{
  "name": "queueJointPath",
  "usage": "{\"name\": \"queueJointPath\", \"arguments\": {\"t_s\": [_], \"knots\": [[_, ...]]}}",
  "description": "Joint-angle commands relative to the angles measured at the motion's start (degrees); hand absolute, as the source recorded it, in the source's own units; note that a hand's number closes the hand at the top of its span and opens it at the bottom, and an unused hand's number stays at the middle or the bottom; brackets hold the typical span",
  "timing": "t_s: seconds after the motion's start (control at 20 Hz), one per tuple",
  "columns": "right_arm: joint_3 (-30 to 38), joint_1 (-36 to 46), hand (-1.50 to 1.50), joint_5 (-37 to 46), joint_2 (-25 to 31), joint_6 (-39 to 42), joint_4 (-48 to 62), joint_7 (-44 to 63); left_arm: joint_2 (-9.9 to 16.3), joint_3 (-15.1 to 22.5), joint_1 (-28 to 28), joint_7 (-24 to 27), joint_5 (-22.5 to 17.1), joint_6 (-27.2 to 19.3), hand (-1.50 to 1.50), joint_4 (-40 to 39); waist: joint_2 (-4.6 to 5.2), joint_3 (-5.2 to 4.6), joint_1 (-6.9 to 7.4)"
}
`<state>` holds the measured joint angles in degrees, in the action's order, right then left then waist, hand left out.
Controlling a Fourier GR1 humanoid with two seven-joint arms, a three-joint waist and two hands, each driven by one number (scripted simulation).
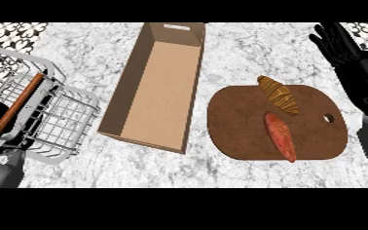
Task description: Pick the sweet potato from the cutting board and place it in the cardboard box
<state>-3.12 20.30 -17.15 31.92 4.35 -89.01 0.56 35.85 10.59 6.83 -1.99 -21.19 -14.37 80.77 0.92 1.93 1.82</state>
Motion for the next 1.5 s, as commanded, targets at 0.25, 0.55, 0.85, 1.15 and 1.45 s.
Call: {"name": "queueJointPath", "arguments": {"t_s": [0.25,0.55,0.85,1.15,1.45], "knots": [[-9.09,-15.85,-1.50,6.03,-7.43,-6.55,2.72,5.41,-1.25,6.10,3.01,2.93,1.15,7.13,0.00,9.94,-0.85,-1.83,-6.22],[-14.40,-16.57,-1.50,33.69,6.74,-13.79,0.76,-2.75,-0.16,4.77,-1.93,4.19,-1.57,8.89,0.00,10.77,-1.36,-2.06,-8.09],[-17.50,-20.41,-1.50,46.52,11.89,-19.16,-9.55,1.10,-4.86,6.39,-3.08,6.58,3.70,8.62,0.00,9.35,-1.88,-2.21,-7.53],[-18.73,-23.80,-1.50,47.39,16.77,-9.98,-20.45,14.24,-6.86,3.76,0.49,2.72,5.47,12.35,0.00,8.95,-1.58,-2.13,-6.09],[-20.18,-24.83,-1.50,41.12,18.87,0.55,-29.74,24.73,-9.98,0.46,2.89,2.53,8.29,15.28,0.00,6.91,-1.21,-2.10,-5.56]]}}
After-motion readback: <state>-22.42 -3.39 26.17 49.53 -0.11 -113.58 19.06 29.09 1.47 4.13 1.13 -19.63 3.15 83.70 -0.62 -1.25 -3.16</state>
